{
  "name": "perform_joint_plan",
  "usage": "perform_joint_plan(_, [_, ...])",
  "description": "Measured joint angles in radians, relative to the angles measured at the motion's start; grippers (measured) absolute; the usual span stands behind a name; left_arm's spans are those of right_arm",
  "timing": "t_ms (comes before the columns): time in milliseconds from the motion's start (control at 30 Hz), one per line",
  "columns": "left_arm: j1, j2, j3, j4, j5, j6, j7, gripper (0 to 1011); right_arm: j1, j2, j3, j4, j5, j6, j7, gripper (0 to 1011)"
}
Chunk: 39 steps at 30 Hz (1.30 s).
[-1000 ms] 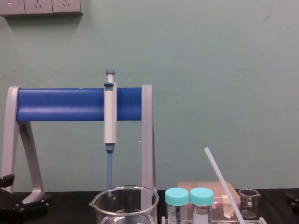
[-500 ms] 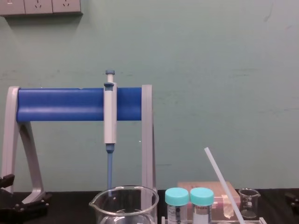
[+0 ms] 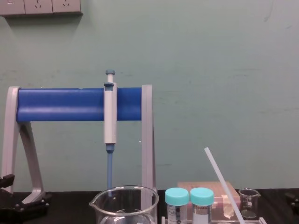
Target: Pick up the stirring rod with one hand, then place it down.
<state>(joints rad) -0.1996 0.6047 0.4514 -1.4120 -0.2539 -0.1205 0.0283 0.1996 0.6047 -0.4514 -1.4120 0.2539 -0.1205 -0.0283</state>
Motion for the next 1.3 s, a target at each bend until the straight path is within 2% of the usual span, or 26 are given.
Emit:
perform_joint_plan(367, [0.0, 0.0, 0.0, 0.0, 0.0, 0.0, 0.0, 1000, 0.0, 0.0, 0.0, 0.0, 0.0, 0.0, 0.0, 1003])
perform_joint_plan(633, [0.0, 0.0, 0.0, 0.0, 0.0, 0.0, 0.0, 1000, -0.007, -0.006, 0.036, -0.018, 0.023, 0.011, 0.034, 1003])
perform_joint_plan(867, [0.0, 0.0, 0.0, 0.0, 0.0, 0.0, 0.0, 1000, -0.013, -0.009, 0.084, -0.066, 0.117, 0.046, 0.122, 1003])
perform_joint_plan(900, [0.0, 0.0, 0.0, 0.0, 0.0, 0.0, 0.0, 1000, -0.012, -0.012, 0.096, -0.081, 0.153, 0.063, 0.158, 1003])
perform_joint_plan(1033, [0.0, 0.0, 0.0, 0.0, 0.0, 0.0, 0.0, 1000, -0.002, -0.023, 0.11, -0.104, 0.213, 0.094, 0.234, 1003])
perform_joint_plan(1300, [0.0, 0.0, 0.0, 0.0, 0.0, 0.0, 0.0, 1000, 0.029, -0.047, 0.104, -0.109, 0.243, 0.126, 0.326, 1003])
